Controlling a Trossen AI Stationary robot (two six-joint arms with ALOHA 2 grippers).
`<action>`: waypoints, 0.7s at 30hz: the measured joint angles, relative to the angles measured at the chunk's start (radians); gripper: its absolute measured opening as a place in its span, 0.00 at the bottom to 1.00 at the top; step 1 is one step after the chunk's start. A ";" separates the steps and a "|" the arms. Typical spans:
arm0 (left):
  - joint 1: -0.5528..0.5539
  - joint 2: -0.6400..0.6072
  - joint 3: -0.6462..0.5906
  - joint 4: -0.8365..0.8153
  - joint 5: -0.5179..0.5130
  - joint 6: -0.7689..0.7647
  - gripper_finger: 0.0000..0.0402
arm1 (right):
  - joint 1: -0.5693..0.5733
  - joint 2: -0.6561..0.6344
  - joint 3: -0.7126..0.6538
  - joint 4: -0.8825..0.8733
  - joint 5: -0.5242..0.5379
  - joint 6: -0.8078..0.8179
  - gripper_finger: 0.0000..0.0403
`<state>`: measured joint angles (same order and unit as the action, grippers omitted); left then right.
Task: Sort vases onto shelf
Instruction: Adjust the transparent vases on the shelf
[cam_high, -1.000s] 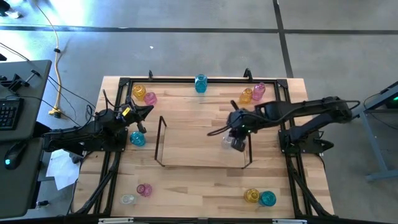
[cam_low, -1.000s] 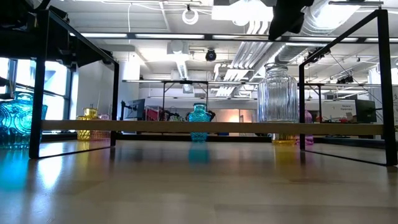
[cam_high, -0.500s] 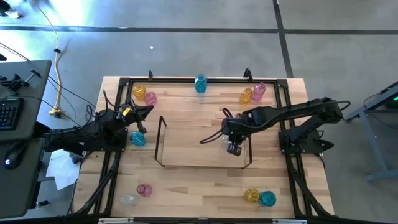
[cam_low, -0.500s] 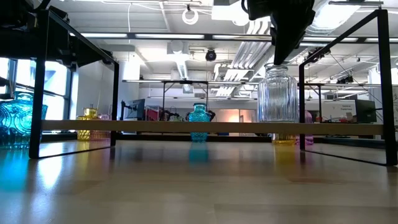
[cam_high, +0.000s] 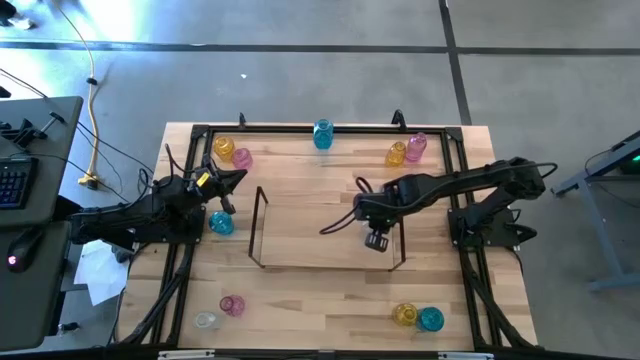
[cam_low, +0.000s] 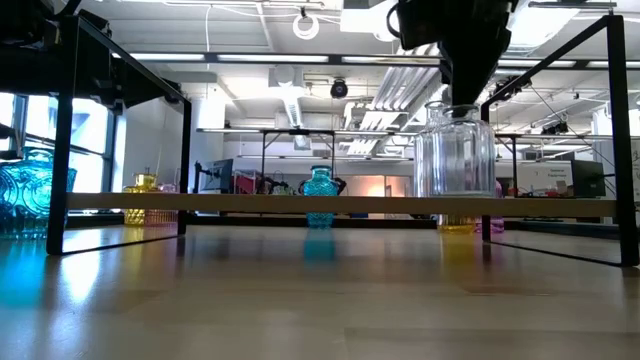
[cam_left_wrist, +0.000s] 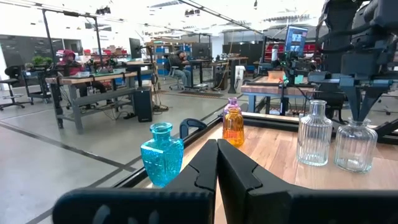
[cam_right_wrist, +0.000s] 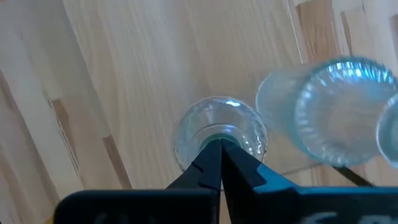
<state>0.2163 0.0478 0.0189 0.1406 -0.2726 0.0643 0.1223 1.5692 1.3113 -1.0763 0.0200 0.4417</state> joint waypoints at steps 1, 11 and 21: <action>0.000 0.000 0.000 0.000 0.000 0.000 0.00 | 0.000 0.000 0.000 -0.010 0.000 0.004 0.00; 0.000 0.000 0.000 0.000 0.000 0.000 0.00 | 0.000 -0.001 0.000 0.000 -0.002 -0.005 0.00; 0.000 0.000 0.000 0.000 0.000 0.000 0.00 | 0.000 -0.001 0.000 0.001 -0.017 -0.005 0.00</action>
<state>0.2165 0.0478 0.0189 0.1406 -0.2726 0.0639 0.1219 1.5684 1.3113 -1.0756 0.0026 0.4370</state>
